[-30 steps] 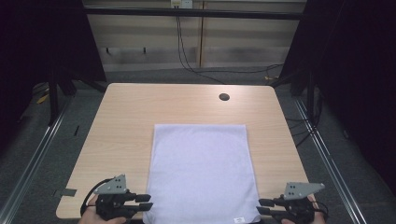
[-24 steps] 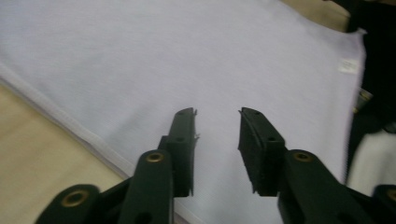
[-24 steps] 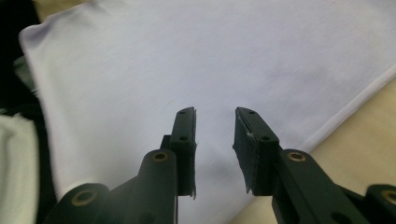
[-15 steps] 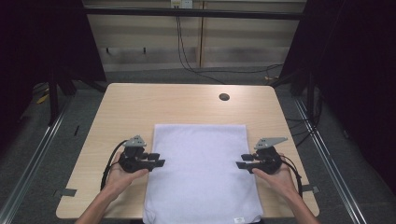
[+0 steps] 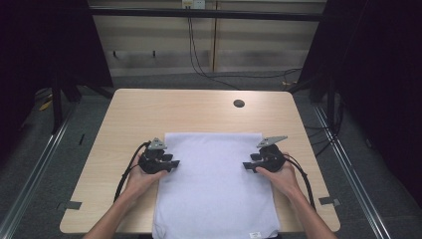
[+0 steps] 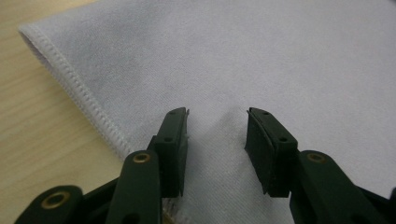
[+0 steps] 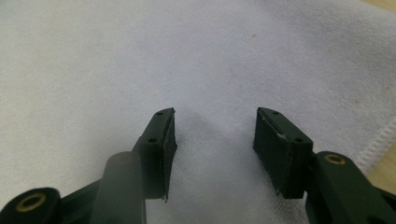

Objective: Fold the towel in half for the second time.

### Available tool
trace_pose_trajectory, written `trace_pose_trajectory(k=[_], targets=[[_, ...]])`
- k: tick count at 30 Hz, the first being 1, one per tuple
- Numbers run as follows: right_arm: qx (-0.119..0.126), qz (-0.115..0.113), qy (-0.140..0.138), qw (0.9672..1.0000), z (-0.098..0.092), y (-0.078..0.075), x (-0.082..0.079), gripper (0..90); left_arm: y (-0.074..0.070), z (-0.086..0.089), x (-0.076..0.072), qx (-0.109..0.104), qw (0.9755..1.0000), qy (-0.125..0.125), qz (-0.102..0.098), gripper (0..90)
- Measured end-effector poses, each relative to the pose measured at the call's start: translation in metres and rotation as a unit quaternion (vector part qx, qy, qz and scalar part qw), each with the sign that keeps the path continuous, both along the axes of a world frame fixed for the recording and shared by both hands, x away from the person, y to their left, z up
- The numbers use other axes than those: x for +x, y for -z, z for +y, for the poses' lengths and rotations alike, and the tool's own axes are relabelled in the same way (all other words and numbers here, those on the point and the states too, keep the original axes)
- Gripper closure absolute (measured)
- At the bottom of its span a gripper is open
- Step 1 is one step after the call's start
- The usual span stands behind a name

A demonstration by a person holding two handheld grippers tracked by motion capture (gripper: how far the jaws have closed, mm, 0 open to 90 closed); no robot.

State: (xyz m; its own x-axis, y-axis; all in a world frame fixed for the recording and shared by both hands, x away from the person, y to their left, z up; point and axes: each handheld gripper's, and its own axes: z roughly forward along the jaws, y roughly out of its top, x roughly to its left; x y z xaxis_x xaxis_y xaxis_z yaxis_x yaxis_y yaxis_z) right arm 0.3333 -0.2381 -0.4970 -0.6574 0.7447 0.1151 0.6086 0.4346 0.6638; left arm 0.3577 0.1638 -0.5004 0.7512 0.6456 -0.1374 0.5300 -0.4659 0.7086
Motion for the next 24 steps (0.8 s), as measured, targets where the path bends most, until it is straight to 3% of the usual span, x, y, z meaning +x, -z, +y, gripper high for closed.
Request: trace_pose_trajectory(k=[6, 12, 13, 16, 18, 24], targets=[[-0.009, 0.011, -0.008, 0.9999, 0.002, -0.002, -0.014, 47.3, 0.001, 0.007, -0.014, -0.014, 0.9998, 0.014, 0.005, 60.7], [0.006, 0.029, -0.023, 0.9993, 0.0, -0.004, -0.037, 47.8, 0.001, 0.012, -0.028, -0.027, 0.999, 0.028, 0.02, 61.2], [0.011, 0.033, -0.022, 0.9991, -0.001, -0.004, -0.041, 47.8, -0.001, 0.012, -0.032, -0.024, 0.9989, 0.028, 0.029, 61.1], [0.011, 0.033, -0.025, 0.9991, 0.0, -0.004, -0.054, 47.9, -0.003, 0.013, -0.047, -0.011, 0.9988, 0.044, 0.02, 59.4], [0.016, 0.032, -0.028, 0.999, 0.001, -0.004, -0.061, 47.9, -0.004, 0.016, -0.054, -0.012, 0.9984, 0.043, 0.034, 59.5], [0.023, 0.059, -0.061, 0.9962, 0.004, -0.007, -0.082, 49.0, -0.007, 0.024, -0.075, -0.006, 0.9975, 0.056, 0.043, 58.9]])
